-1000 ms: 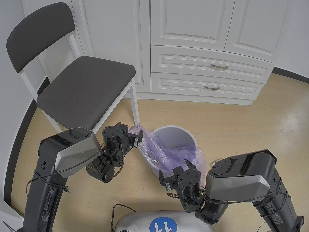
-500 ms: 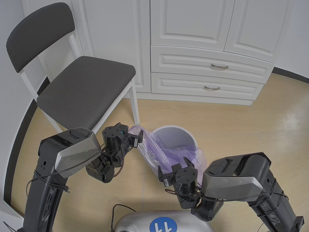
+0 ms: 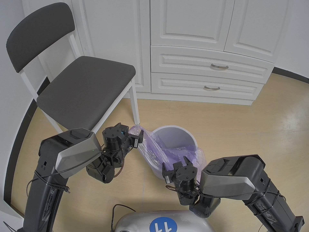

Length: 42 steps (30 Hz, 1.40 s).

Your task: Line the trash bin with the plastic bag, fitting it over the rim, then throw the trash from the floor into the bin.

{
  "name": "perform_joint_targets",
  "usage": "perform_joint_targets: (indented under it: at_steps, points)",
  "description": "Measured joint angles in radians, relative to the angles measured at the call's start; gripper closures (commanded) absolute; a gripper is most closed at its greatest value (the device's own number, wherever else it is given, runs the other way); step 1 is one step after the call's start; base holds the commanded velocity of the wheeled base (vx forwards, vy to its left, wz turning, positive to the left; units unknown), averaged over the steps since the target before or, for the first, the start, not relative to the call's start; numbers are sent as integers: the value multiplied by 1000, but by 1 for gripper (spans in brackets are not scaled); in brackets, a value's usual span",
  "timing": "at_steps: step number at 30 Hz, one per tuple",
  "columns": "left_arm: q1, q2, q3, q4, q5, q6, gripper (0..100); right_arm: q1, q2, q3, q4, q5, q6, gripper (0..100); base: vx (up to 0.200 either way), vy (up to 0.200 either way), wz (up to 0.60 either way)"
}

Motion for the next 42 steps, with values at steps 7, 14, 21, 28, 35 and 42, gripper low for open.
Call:
perform_joint_targets:
  at_steps: [7,14,21,28,35,42]
  points:
    - [0,3,-4,0,0,1,0,-15,-4,-2,0,2,5,100,0,0,0]
    - [0,10,-2,0,1,4,0,-54,-50,-3,0,2,5,100,0,0,0]
    - [0,23,-4,-1,1,15,0,-111,-97,-72,0,15,-16,100,0,0,0]
    - [-3,34,7,-41,-11,19,0,-171,-99,-261,21,58,-101,100,0,0,0]
    - [-8,12,104,-73,-84,21,0,-229,-70,-454,104,99,-160,100,0,0,0]
    - [-5,-35,191,-80,-145,21,0,-266,9,-655,127,107,-221,100,0,0,0]
